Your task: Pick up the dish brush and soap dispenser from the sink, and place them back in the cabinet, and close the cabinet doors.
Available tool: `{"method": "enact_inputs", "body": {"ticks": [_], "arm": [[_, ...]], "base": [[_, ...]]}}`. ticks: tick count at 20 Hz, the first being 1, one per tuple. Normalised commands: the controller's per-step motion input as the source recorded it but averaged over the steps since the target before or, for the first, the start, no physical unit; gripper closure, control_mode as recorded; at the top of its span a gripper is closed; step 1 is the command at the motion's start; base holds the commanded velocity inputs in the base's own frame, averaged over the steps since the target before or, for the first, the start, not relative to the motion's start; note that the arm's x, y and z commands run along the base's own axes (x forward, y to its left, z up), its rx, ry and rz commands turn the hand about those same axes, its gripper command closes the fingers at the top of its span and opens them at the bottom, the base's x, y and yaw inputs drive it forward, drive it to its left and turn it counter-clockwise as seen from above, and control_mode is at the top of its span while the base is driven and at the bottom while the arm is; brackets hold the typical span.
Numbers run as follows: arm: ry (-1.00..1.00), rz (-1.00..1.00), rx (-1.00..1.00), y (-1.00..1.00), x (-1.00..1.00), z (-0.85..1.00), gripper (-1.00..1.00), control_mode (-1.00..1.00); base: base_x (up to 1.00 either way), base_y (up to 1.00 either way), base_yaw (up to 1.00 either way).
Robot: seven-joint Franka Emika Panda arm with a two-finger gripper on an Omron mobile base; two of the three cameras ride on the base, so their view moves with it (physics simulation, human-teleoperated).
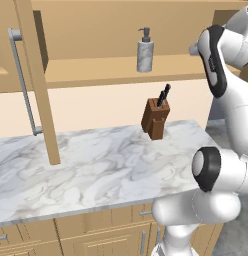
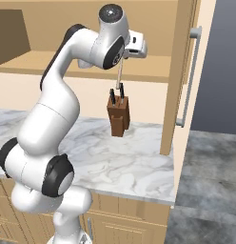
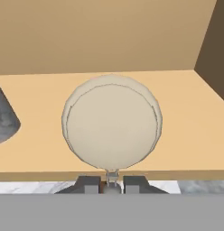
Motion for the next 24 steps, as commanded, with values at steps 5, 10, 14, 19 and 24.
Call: {"method": "enact_inputs", "body": {"ticks": [5, 10, 14, 19, 24], "arm": [[-0.11, 0.00, 0.00, -0.02, 0.25, 0.00, 1.00, -1.00], [-0.09, 0.00, 0.00, 0.00, 0.34, 0.00, 1.00, -1.00], [-0.06, 0.00, 0.00, 0.00, 0.42, 0.00, 1.00, -1.00], [-0.02, 0.00, 0.00, 0.00, 0.50, 0.00, 1.00, -1.00], [0.00, 0.00, 0.00, 0.00, 0.43, 0.00, 1.00, -1.00]], "base": [[0.00, 0.00, 0.00], [0.00, 0.00, 0.00], [0.00, 0.00, 0.00], [0.00, 0.00, 0.00], [0.00, 0.00, 0.00]]}}
